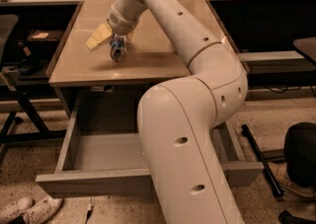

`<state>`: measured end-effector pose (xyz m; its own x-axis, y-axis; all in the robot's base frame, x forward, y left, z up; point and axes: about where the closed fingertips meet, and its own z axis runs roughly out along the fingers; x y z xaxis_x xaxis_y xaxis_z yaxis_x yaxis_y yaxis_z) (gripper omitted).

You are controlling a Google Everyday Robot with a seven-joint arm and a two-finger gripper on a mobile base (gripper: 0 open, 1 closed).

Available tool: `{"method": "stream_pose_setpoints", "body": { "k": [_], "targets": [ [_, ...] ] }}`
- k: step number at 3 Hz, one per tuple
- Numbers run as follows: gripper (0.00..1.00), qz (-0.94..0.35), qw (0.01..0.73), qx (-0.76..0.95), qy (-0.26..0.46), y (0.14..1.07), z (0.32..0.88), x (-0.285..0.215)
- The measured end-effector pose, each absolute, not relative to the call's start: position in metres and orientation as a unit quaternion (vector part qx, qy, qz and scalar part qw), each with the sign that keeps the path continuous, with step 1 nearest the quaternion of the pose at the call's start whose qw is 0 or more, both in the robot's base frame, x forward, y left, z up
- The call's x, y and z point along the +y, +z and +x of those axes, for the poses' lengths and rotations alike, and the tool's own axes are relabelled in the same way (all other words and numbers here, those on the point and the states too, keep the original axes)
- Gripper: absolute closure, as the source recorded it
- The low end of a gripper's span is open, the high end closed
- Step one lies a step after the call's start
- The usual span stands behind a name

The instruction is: Place redbull can into top drawer

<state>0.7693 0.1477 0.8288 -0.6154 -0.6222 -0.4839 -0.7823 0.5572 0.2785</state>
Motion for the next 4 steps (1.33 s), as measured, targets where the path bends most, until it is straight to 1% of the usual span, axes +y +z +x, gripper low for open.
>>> {"method": "stream_pose_setpoints", "body": {
  "k": [1,4],
  "targets": [
    [0.18,-0.405,0.167,0.866,0.239,0.8279,0.7694,0.1481],
    [0.88,-0.405,0.167,0.866,0.239,0.8278,0.7694,0.1482]
  ]
}}
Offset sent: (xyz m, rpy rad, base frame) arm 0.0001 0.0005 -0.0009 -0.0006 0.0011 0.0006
